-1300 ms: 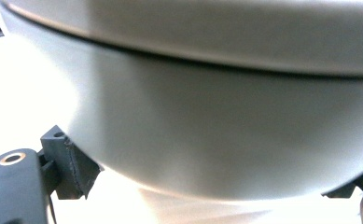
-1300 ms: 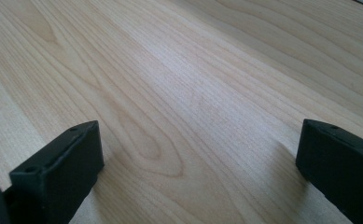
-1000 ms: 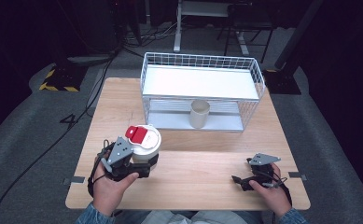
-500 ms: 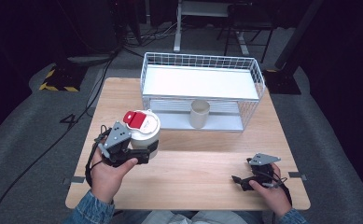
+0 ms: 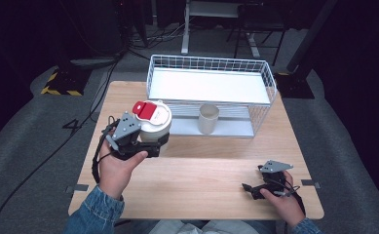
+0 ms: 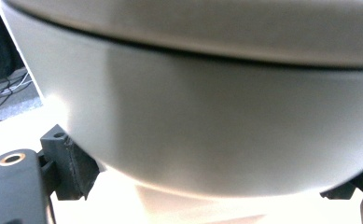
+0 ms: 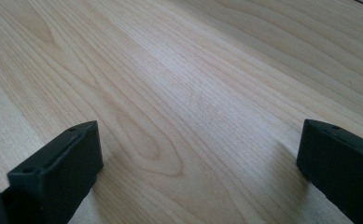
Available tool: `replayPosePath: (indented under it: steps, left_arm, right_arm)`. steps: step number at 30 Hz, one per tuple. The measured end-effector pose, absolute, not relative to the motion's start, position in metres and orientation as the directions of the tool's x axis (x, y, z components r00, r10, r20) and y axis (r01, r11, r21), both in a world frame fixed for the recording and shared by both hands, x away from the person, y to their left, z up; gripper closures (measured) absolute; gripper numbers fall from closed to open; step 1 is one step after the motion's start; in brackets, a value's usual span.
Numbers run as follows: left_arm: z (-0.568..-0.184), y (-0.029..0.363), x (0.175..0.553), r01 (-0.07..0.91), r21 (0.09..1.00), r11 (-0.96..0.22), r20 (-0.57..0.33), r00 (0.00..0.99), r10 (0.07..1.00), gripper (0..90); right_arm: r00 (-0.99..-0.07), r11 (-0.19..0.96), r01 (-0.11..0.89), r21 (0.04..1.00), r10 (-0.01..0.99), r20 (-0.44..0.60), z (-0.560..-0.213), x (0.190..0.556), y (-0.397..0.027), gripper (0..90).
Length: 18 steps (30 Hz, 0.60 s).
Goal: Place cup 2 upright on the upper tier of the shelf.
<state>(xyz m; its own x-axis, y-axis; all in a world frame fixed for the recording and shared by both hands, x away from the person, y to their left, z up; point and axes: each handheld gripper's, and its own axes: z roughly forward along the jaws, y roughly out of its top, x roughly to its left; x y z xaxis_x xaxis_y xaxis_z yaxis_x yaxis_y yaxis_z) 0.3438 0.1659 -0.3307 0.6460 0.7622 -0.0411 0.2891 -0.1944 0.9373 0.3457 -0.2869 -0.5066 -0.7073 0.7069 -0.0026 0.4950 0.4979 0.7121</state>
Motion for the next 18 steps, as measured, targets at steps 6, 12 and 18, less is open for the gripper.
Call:
replayPosePath:
  steps: [6, 12, 18]
  left_arm:
    - [-0.320, 0.162, 0.356, 0.286, 0.940, -0.185, -0.049, 0.651, 0.758, 13.2]
    - [-0.304, 0.156, 0.368, 0.264, 0.947, -0.184, -0.034, 0.652, 0.757, 13.2]
    - [-0.289, 0.150, 0.381, 0.250, 0.953, -0.173, -0.037, 0.660, 0.750, 13.2]
  right_arm:
    - [-0.705, 0.499, 0.496, 0.711, 0.709, -0.006, -0.507, 0.346, -0.287, 0.0]
    - [-0.705, 0.499, 0.496, 0.711, 0.709, -0.006, -0.507, 0.346, -0.287, 0.0]
    - [-0.705, 0.499, 0.496, 0.711, 0.709, -0.006, -0.507, 0.346, -0.287, 0.0]
